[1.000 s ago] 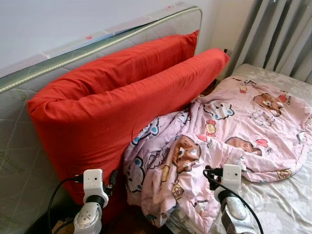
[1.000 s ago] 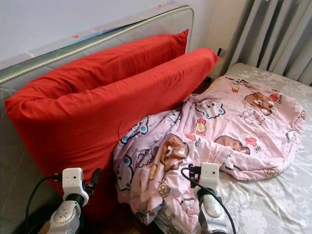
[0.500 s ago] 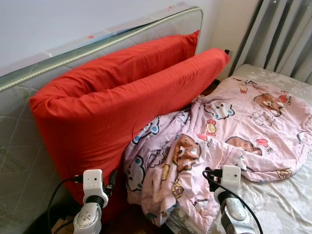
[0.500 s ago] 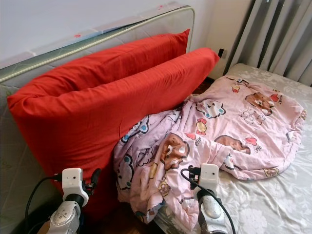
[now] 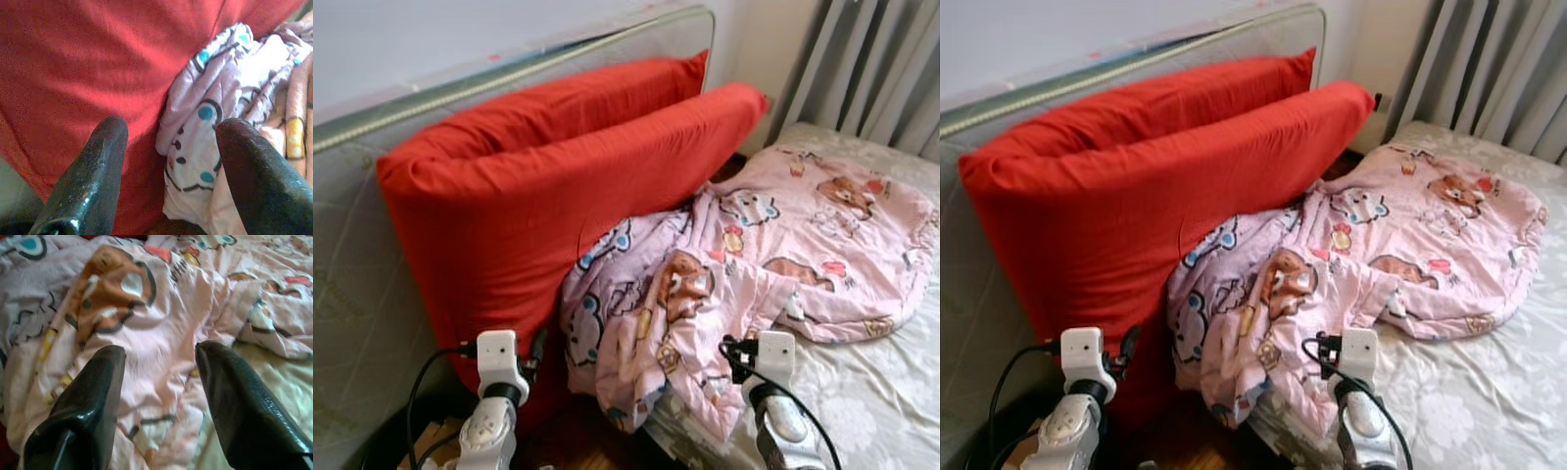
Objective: Clean up the room
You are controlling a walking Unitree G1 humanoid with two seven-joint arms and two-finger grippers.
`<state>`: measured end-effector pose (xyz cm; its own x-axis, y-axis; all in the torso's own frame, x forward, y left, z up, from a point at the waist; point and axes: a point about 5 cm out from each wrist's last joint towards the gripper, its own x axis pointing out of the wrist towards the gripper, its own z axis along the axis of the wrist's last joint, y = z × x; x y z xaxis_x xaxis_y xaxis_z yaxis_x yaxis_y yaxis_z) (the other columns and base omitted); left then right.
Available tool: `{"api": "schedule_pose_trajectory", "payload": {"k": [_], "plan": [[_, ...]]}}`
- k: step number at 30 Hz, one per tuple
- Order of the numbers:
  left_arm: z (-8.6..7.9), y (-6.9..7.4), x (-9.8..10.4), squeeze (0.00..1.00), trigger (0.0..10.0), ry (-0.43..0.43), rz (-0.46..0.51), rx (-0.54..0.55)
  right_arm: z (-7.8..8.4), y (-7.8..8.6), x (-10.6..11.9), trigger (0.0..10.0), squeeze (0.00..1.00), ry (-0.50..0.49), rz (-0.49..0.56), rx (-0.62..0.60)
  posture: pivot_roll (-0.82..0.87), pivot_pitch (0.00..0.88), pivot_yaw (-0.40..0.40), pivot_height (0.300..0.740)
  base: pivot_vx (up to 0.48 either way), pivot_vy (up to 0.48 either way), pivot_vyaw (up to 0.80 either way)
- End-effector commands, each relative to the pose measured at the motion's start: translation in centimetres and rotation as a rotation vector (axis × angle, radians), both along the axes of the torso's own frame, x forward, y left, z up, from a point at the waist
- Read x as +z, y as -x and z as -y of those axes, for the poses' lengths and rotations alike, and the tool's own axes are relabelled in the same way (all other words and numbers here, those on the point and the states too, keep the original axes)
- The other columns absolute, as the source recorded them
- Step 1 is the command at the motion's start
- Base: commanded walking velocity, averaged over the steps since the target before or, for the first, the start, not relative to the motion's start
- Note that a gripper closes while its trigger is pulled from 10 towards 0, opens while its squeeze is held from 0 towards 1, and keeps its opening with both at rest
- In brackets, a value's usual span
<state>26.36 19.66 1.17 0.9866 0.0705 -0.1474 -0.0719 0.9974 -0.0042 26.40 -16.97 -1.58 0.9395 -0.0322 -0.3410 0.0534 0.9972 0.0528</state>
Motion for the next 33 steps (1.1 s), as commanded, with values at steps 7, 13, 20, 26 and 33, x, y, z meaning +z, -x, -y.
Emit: {"api": "schedule_pose_trajectory", "payload": {"k": [7,13,20,26,33], "plan": [[0.1,-0.1,0.1,0.00,10.0,0.000,0.000,-0.005,-0.3,0.2,-0.3,10.0,0.00,-0.003,-0.019,0.019,-0.07,0.050,-0.028,0.655,0.000,0.000,0.00],[0.1,-0.1,0.1,0.00,10.0,0.001,-0.002,-0.008,-0.9,0.2,-0.2,10.0,0.00,-0.021,-0.004,0.047,-0.07,0.050,-0.028,0.645,0.000,0.000,0.00],[0.3,0.0,0.0,0.00,10.0,0.004,-0.004,-0.012,-1.0,0.2,-0.2,10.0,0.00,-0.031,-0.002,0.054,-0.07,0.050,-0.027,0.645,0.000,0.000,0.00],[0.3,0.0,0.1,0.00,10.0,0.003,-0.004,-0.012,-1.0,0.2,-0.2,10.0,0.00,-0.032,-0.004,0.058,-0.07,0.052,-0.028,0.645,0.000,0.000,0.00],[0.3,0.0,0.1,0.00,10.0,0.003,-0.005,-0.013,-1.2,0.3,-0.5,10.0,0.00,-0.023,-0.038,0.076,-0.07,0.052,-0.027,0.625,0.000,0.000,0.00]]}}
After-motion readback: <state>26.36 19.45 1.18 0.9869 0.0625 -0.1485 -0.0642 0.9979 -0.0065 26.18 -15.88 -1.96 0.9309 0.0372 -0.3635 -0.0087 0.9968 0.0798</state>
